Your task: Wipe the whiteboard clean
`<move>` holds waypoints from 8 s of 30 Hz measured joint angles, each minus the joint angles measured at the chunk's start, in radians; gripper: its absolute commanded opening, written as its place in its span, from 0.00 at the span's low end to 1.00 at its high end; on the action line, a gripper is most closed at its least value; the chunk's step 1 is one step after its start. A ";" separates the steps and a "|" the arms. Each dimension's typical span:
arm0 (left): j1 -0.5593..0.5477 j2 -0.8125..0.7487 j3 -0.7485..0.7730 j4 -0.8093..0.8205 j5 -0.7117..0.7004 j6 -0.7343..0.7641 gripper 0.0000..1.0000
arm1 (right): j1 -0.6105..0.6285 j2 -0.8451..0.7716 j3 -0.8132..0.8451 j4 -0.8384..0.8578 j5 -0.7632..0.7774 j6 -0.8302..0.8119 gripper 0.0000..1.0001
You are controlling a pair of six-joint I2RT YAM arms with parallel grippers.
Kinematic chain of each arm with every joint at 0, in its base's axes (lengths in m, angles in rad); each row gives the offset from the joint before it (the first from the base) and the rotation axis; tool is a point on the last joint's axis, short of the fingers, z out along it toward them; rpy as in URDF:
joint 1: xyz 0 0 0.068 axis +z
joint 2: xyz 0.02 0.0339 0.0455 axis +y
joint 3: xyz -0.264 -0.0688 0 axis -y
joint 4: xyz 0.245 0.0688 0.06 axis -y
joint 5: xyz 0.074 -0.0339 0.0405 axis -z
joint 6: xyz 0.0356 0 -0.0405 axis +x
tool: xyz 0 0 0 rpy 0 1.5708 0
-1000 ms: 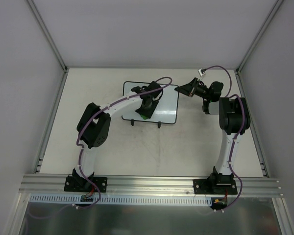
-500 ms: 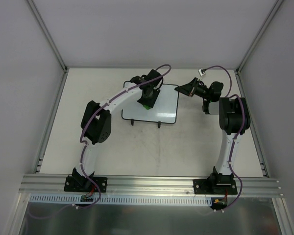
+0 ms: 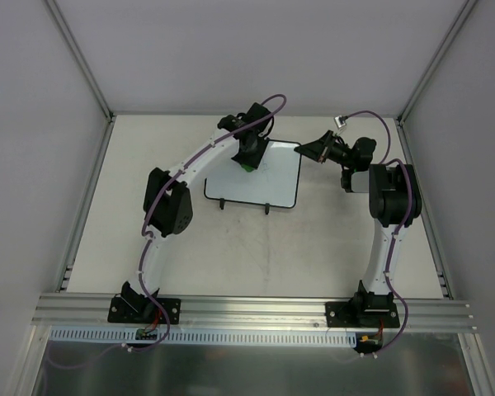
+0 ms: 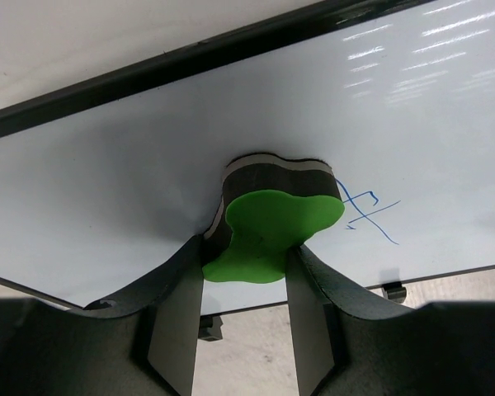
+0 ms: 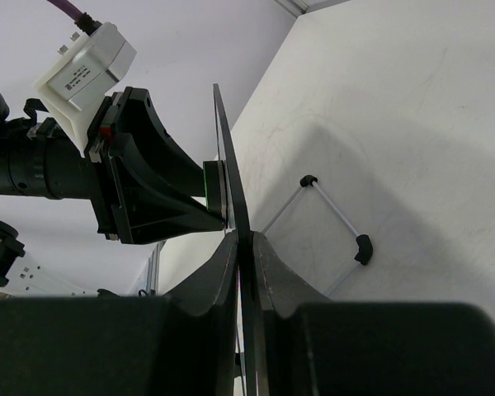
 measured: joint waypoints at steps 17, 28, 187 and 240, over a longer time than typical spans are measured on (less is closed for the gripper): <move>-0.030 0.010 0.012 -0.021 -0.030 0.058 0.00 | 0.001 0.002 0.000 0.000 -0.006 0.000 0.00; -0.115 -0.003 -0.095 0.005 -0.040 0.051 0.00 | 0.002 0.002 0.000 0.000 -0.013 -0.003 0.00; 0.327 -1.332 -1.422 0.444 0.002 -0.452 0.99 | -0.138 -0.232 -0.344 -0.027 0.153 -0.067 0.99; 0.327 -1.777 -1.576 0.443 0.078 -0.447 0.99 | -0.103 -1.757 -0.729 -1.543 0.667 -0.716 0.99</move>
